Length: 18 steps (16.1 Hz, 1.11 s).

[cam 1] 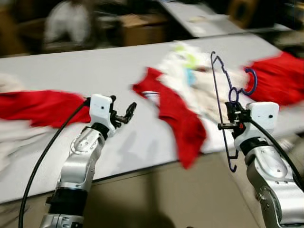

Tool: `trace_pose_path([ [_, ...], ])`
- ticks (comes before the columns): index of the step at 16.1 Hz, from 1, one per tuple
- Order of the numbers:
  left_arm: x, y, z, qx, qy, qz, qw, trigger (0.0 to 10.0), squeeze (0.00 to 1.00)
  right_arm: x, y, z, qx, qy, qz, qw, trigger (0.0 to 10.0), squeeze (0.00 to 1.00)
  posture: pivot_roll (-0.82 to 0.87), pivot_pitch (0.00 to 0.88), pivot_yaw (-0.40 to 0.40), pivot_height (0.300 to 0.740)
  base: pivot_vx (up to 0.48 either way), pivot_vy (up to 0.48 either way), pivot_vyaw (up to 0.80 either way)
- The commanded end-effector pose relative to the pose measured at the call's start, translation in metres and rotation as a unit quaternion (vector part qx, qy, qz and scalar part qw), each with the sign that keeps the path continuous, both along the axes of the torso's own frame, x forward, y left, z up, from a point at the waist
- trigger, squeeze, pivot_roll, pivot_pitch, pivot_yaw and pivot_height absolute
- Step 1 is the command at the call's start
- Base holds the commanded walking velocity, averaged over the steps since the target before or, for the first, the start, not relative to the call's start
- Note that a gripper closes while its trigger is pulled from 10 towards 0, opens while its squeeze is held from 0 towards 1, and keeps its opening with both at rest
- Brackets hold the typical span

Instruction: Hang hanger

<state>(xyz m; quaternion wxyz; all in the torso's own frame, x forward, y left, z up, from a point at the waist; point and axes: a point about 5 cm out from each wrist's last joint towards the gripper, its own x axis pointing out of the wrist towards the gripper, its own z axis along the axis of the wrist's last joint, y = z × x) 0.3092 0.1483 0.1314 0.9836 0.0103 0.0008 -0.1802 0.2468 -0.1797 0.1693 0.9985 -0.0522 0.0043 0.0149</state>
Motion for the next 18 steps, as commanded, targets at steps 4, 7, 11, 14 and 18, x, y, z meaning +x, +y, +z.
trace_pose_path([
  [4, 0.002, -0.012, -0.001, -0.013, 0.004, -0.01, 1.0, 10.0, 0.0, -0.004, -0.014, -0.004, -0.024, 0.015, -0.001, 1.0, 10.0, 0.0, -0.07, 0.0, 0.015, 0.74, 0.0, 0.337, -0.39],
  [7, 0.001, -0.013, -0.004, 0.009, 0.004, -0.003, 1.0, 10.0, 0.0, -0.009, -0.022, -0.011, 0.004, 0.023, -0.009, 1.0, 10.0, 0.0, -0.07, 0.0, 0.018, 0.74, 0.0, 0.0, 0.0],
  [11, 0.0, -0.01, -0.005, 0.009, -0.003, 0.009, 1.0, 10.0, 0.0, -0.011, -0.028, -0.011, -0.014, 0.024, 0.003, 1.0, 10.0, 0.0, -0.07, 0.0, 0.018, 0.74, 0.0, 0.0, 0.0],
  [14, -0.004, -0.005, -0.005, -0.002, -0.001, 0.029, 1.0, 10.0, 0.0, -0.011, -0.027, -0.009, 0.001, 0.019, -0.005, 1.0, 10.0, 0.0, -0.07, 0.0, 0.002, 0.74, 0.0, 0.0, 0.0],
  [18, -0.006, 0.005, -0.001, -0.02, -0.009, 0.063, 0.998, 10.0, 0.0, -0.019, -0.03, -0.014, -0.027, 0.033, -0.025, 0.999, 10.0, 0.0, -0.12, 0.0, -0.02, 0.74, 0.201, 0.0, 0.35],
])
